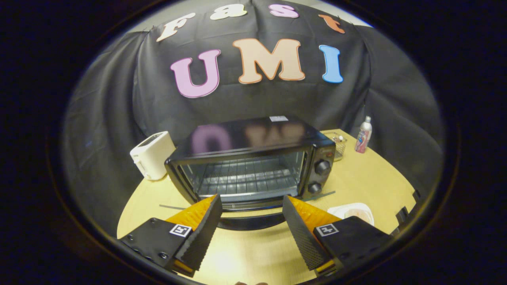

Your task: Open the toaster oven, put the food inside, and close the toaster oven door.

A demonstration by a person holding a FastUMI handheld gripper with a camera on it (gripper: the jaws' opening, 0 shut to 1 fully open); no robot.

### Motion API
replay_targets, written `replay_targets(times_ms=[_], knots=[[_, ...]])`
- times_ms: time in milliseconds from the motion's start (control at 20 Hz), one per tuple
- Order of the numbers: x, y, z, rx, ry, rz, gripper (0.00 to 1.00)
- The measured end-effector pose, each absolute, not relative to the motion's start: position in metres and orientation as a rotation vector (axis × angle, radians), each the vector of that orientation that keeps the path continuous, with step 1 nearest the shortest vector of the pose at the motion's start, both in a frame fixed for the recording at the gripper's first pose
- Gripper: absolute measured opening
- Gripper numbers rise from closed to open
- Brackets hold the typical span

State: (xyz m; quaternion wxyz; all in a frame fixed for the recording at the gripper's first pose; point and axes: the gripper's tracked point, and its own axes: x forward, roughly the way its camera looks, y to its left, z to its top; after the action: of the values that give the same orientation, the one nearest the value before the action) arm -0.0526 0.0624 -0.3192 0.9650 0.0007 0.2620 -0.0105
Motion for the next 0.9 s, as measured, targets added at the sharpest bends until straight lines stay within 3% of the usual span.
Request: replay_targets(times_ms=[350,900], knots=[[-0.099,0.052,-0.377,-0.095,0.696,-0.009,0.98],[-0.103,0.044,-0.427,-0.068,0.873,-0.037,0.98]])
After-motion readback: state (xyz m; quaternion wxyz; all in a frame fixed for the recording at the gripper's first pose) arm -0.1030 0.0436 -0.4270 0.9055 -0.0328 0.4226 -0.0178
